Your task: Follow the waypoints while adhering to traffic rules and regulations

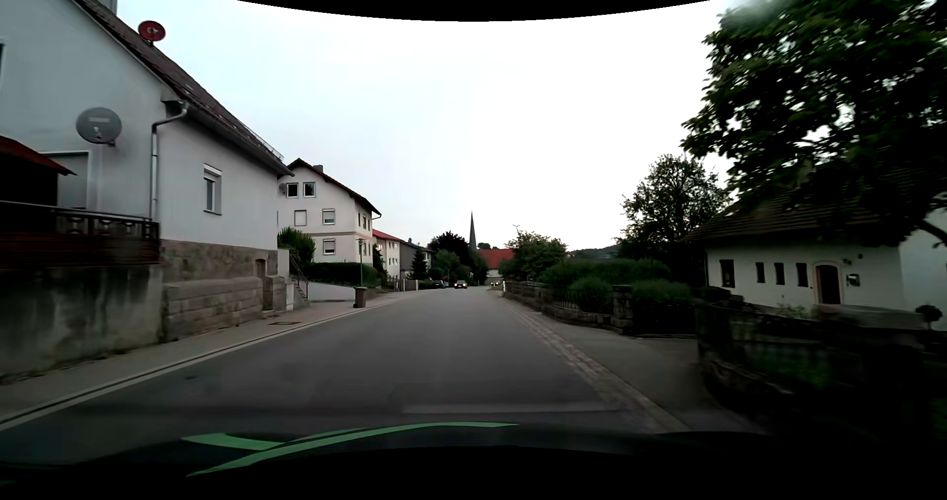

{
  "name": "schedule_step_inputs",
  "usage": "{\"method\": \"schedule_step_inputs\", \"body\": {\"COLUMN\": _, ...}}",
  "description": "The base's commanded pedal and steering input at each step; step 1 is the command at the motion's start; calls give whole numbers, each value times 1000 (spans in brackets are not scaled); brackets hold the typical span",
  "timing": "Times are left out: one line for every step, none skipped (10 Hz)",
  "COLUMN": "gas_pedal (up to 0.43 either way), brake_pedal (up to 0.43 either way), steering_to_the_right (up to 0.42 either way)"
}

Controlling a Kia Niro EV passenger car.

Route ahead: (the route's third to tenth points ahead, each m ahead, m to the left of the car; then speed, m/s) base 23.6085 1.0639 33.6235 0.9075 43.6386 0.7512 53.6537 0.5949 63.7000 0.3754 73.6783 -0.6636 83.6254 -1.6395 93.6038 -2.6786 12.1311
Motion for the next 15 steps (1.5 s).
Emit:
{"method": "schedule_step_inputs", "body": {"gas_pedal": 67, "brake_pedal": 0, "steering_to_the_right": -7}}
{"method": "schedule_step_inputs", "body": {"gas_pedal": 67, "brake_pedal": 0, "steering_to_the_right": -5}}
{"method": "schedule_step_inputs", "body": {"gas_pedal": 67, "brake_pedal": 0, "steering_to_the_right": -5}}
{"method": "schedule_step_inputs", "body": {"gas_pedal": 67, "brake_pedal": 0, "steering_to_the_right": -4}}
{"method": "schedule_step_inputs", "body": {"gas_pedal": 67, "brake_pedal": 0, "steering_to_the_right": -4}}
{"method": "schedule_step_inputs", "body": {"gas_pedal": 67, "brake_pedal": 0, "steering_to_the_right": -3}}
{"method": "schedule_step_inputs", "body": {"gas_pedal": 67, "brake_pedal": 0, "steering_to_the_right": -3}}
{"method": "schedule_step_inputs", "body": {"gas_pedal": 67, "brake_pedal": 0, "steering_to_the_right": -1}}
{"method": "schedule_step_inputs", "body": {"gas_pedal": 67, "brake_pedal": 0, "steering_to_the_right": 2}}
{"method": "schedule_step_inputs", "body": {"gas_pedal": 67, "brake_pedal": 0, "steering_to_the_right": 4}}
{"method": "schedule_step_inputs", "body": {"gas_pedal": 67, "brake_pedal": 0, "steering_to_the_right": 5}}
{"method": "schedule_step_inputs", "body": {"gas_pedal": 67, "brake_pedal": 0, "steering_to_the_right": 5}}
{"method": "schedule_step_inputs", "body": {"gas_pedal": 67, "brake_pedal": 0, "steering_to_the_right": 5}}
{"method": "schedule_step_inputs", "body": {"gas_pedal": 67, "brake_pedal": 0, "steering_to_the_right": 5}}
{"method": "schedule_step_inputs", "body": {"gas_pedal": 67, "brake_pedal": 0, "steering_to_the_right": 5}}
